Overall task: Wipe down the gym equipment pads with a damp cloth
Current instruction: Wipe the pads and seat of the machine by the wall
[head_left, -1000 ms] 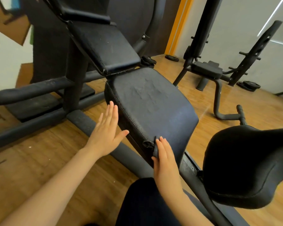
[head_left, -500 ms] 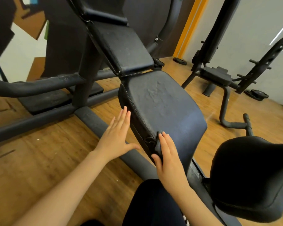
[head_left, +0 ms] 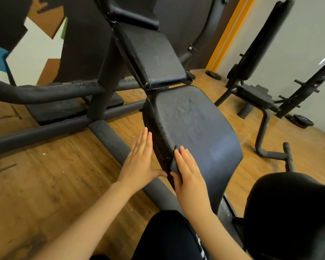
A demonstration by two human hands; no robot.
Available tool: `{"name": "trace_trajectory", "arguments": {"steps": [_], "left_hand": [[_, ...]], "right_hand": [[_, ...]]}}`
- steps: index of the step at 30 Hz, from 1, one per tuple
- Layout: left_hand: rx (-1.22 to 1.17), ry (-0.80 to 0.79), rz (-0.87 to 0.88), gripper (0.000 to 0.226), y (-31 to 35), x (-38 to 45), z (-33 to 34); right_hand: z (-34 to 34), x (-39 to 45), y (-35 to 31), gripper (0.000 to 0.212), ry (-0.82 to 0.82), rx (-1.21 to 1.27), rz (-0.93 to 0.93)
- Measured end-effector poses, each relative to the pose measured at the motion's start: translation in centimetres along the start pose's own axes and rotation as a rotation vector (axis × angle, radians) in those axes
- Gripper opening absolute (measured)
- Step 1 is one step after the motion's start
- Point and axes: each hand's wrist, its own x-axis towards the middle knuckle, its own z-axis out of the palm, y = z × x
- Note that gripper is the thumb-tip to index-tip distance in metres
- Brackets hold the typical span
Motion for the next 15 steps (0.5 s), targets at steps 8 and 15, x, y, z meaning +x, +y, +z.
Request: {"name": "trace_trajectory", "arguments": {"steps": [8,15], "left_hand": [[-0.12,0.056,0.02,0.116,-0.5,0.0,1.5],[-0.176,0.027,-0.013,0.121,-1.0,-0.5,2.5]], "right_hand": [[0.6,6.1,-3.0,0.057,-0.039,-0.064,-0.108],[-0.6,2.5,-0.5,0.062,-0.118,0.053,-0.09]]}}
